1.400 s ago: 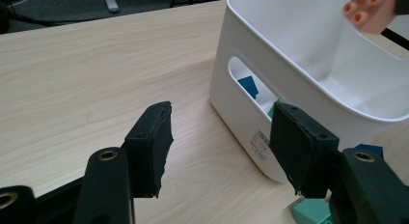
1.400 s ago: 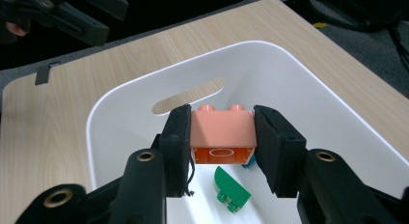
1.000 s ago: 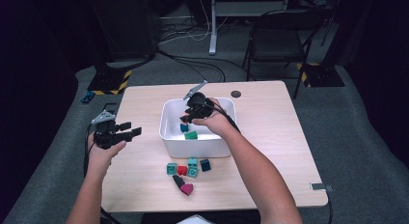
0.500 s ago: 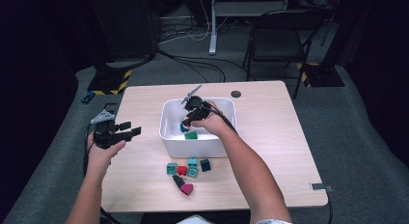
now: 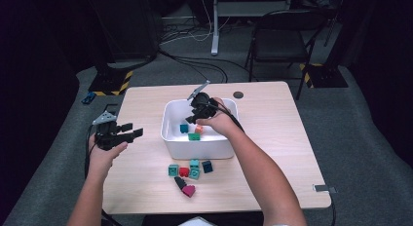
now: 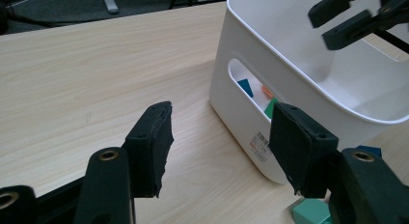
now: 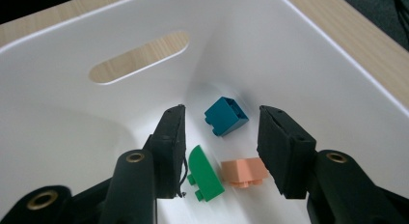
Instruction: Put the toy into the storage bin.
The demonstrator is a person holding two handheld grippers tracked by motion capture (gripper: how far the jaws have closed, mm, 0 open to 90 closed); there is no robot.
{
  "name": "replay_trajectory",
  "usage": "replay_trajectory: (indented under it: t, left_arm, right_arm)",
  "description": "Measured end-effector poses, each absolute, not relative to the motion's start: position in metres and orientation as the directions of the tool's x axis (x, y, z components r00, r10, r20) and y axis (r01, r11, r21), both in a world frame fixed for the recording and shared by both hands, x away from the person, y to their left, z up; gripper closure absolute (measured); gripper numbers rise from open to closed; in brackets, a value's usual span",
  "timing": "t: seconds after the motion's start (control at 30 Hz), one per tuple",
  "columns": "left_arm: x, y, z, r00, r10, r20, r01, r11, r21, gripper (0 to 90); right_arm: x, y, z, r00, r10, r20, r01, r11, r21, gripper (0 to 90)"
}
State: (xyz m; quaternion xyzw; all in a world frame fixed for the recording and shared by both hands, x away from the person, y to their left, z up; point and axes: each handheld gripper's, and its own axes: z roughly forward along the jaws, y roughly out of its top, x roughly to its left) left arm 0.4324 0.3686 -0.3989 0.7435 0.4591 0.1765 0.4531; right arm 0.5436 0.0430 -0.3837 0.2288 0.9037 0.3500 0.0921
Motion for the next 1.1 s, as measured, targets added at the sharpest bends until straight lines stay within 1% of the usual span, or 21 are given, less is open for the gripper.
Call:
replay_trajectory:
  t: [0.17,0.27,0.53,0.8,0.97,1.1]
  left_arm:
    - [0.432,0.368,-0.399,0.517,0.842,-0.151,0.518,-0.168,0.839,40.6]
    - [0.431,0.368,-0.398,0.514,0.844,-0.152,0.518,-0.165,0.839,40.6]
    - [0.432,0.367,-0.400,0.513,0.845,-0.150,0.514,-0.162,0.842,40.5]
    - [0.432,0.364,-0.400,0.516,0.842,-0.155,0.525,-0.168,0.835,40.5]
    - [0.431,0.363,-0.400,0.520,0.840,-0.156,0.523,-0.169,0.835,40.5]
    - [0.431,0.362,-0.400,0.521,0.839,-0.159,0.522,-0.166,0.836,40.5]
  right_arm:
    - [0.526,0.032,-0.363,-0.877,0.480,0.000,0.337,0.614,0.714,51.7]
    - [0.512,0.025,-0.351,-0.887,0.461,-0.012,0.305,0.605,0.735,51.5]
    - [0.473,0.014,-0.333,-0.904,0.426,-0.040,0.252,0.606,0.754,51.5]
    - [0.444,0.001,-0.329,-0.910,0.414,-0.035,0.239,0.591,0.771,51.5]
    - [0.431,-0.009,-0.334,-0.909,0.415,-0.044,0.230,0.588,0.776,51.5]
    - [0.419,-0.016,-0.339,-0.905,0.424,-0.038,0.241,0.583,0.776,51.5]
